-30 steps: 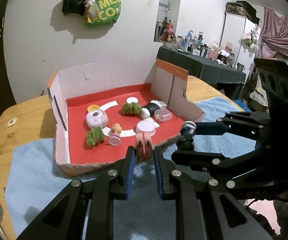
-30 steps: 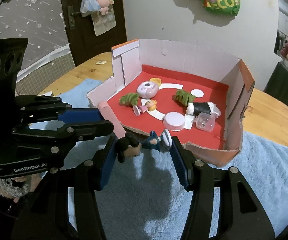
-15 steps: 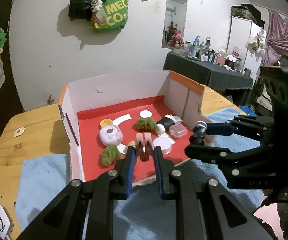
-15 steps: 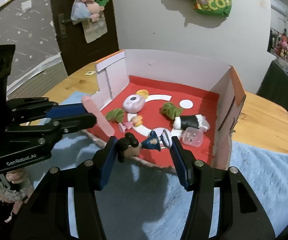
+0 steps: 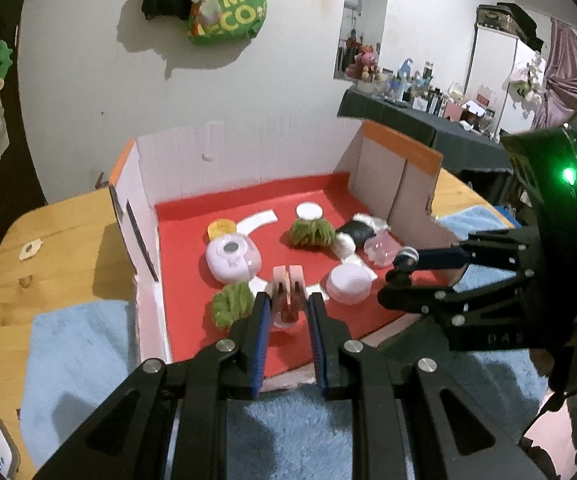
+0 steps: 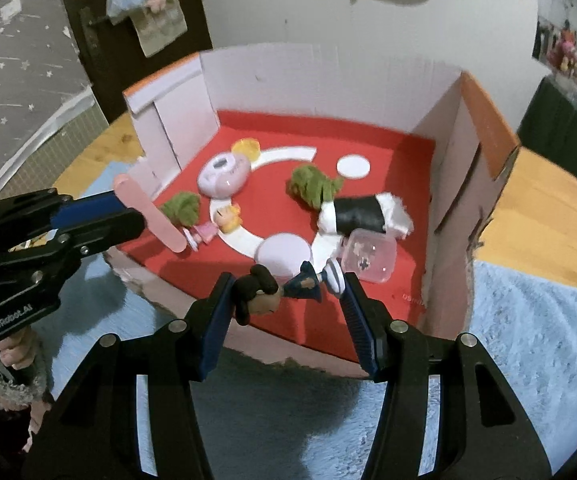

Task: Organize objects
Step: 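Lift and carry the clothespin and figurine with both grippers into the box, then lower and open left gripper to release the clothespin while right gripper releases the figurine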

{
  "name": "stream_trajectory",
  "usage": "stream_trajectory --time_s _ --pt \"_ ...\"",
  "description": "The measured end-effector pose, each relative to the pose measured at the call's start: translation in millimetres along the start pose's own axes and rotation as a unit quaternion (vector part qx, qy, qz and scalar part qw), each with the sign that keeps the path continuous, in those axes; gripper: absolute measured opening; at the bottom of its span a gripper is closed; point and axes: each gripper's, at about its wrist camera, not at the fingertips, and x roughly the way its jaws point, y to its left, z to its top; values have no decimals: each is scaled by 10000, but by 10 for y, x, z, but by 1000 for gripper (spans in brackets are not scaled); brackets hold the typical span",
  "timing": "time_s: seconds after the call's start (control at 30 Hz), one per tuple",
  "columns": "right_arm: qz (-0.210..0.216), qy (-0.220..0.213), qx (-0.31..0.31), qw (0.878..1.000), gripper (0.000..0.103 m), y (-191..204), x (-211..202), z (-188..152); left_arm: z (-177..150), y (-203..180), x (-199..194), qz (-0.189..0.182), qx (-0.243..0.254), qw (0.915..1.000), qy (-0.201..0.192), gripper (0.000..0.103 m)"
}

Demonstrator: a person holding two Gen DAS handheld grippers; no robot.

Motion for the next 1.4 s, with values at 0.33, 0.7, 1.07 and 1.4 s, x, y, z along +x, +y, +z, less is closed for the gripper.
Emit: stream_trajectory --time_s 0.33,0.7,1.07,1.4 --pt "77 357 70 9993 52 -39 178 44 -140 116 260 51 -156 9987 477 19" --pt "59 313 183 9993 52 -65 293 66 -85 116 392 128 -176 9986 478 20" --pt "70 167 135 9997 62 -9 248 50 -70 128 332 186 -233 9991 294 38" --pt "57 -99 88 9999 69 75 71 -30 -90 117 199 279 -309 9991 126 52"
